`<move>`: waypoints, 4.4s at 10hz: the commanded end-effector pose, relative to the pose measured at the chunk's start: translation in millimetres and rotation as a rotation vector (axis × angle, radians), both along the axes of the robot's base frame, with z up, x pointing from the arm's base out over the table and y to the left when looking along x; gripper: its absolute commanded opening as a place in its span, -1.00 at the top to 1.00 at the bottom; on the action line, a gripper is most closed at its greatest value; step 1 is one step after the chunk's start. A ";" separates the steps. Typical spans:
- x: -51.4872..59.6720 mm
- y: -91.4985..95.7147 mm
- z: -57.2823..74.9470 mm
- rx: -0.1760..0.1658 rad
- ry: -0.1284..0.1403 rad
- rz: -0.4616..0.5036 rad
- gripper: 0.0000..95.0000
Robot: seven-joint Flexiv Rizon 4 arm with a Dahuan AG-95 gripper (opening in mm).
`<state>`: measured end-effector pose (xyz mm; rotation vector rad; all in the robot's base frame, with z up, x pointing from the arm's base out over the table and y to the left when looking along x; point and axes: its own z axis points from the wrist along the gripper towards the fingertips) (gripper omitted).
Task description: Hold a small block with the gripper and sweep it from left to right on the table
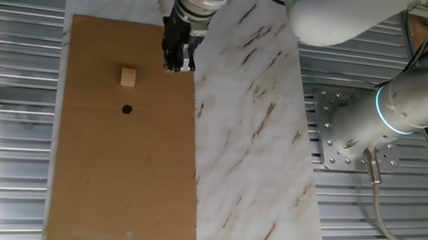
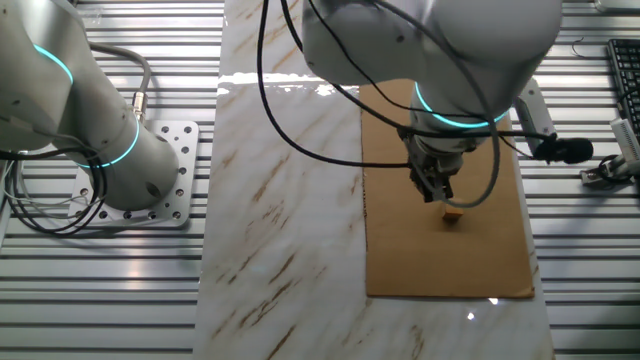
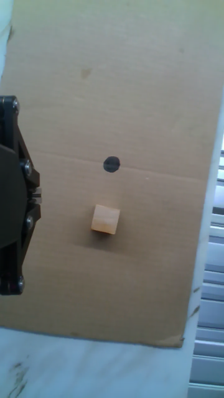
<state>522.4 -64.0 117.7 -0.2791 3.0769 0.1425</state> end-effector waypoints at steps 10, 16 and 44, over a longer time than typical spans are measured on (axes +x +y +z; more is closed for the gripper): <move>1.5 0.0 -0.3 -0.043 0.083 0.007 1.00; 1.5 0.0 -0.3 -0.091 0.073 -0.047 1.00; 9.8 -11.1 -17.9 -0.145 -0.029 -0.145 1.00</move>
